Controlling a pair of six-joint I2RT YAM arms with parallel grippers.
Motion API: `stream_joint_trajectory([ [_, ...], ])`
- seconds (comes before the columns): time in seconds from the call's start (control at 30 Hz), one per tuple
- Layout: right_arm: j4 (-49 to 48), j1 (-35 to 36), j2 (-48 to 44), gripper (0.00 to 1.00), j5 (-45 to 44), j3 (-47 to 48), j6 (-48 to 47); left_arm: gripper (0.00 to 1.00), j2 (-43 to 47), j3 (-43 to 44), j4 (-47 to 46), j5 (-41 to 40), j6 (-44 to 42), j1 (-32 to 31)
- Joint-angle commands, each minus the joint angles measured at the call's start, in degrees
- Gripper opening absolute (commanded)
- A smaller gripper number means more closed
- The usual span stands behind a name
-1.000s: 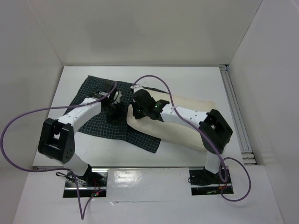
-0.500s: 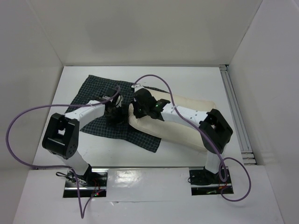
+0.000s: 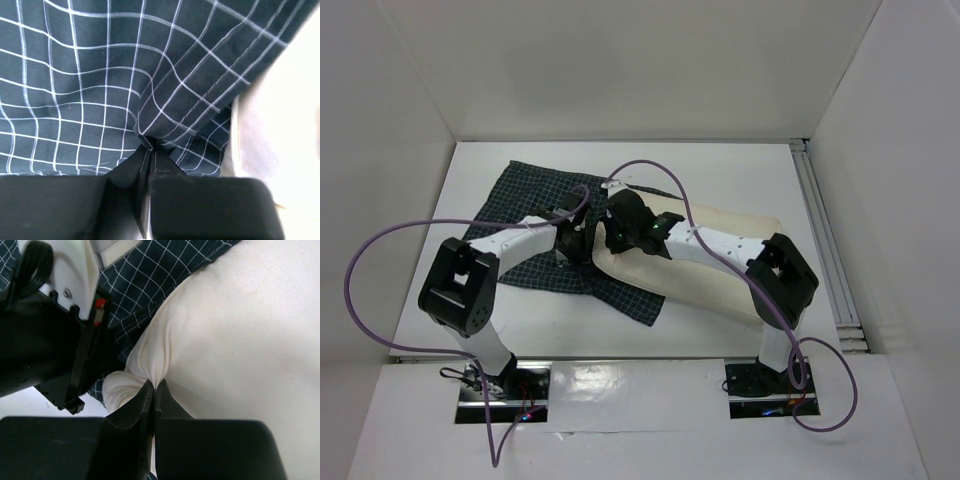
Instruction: Put the pillow into the pillowcase
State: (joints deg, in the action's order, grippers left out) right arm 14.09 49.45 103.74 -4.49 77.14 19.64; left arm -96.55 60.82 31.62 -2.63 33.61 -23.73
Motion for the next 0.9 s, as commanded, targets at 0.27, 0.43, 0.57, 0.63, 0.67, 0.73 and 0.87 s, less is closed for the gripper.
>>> stream_joint_trajectory([
  [0.27, -2.7, -0.2, 0.0, 0.00, 1.8, 5.1, 0.2, 0.00, 6.3, 4.5, 4.2, 4.5, 0.4, 0.0],
  [0.43, -2.1, -0.2, 2.9, 0.00, 1.8, 6.7, 0.7, 0.00, 11.1, 4.5, 5.3, 8.1, -0.2, 0.0],
  [0.57, -3.6, -0.2, 3.0, 0.00, 3.0, 6.2, 1.3, 0.00, 13.2, 5.1, 5.3, 11.4, 0.3, 2.9],
  [0.63, -4.2, -0.2, 3.0, 0.00, 3.6, 5.4, 1.9, 0.00, 14.5, 5.6, 5.3, 13.3, 0.3, 4.6],
  [0.67, -4.2, -0.2, 3.0, 0.00, 3.6, 5.4, 1.9, 0.00, 14.6, 5.6, 5.3, 14.1, -0.2, 5.3],
  [0.73, -4.9, -0.2, 3.0, 0.00, 3.6, 4.9, 1.9, 0.00, 15.1, 5.6, 4.7, 15.9, -1.7, 6.0],
  [0.87, -4.9, -0.2, 4.4, 0.00, 3.6, 7.8, 2.4, 0.00, 15.8, 5.1, 4.2, 19.7, -3.5, 6.0],
])
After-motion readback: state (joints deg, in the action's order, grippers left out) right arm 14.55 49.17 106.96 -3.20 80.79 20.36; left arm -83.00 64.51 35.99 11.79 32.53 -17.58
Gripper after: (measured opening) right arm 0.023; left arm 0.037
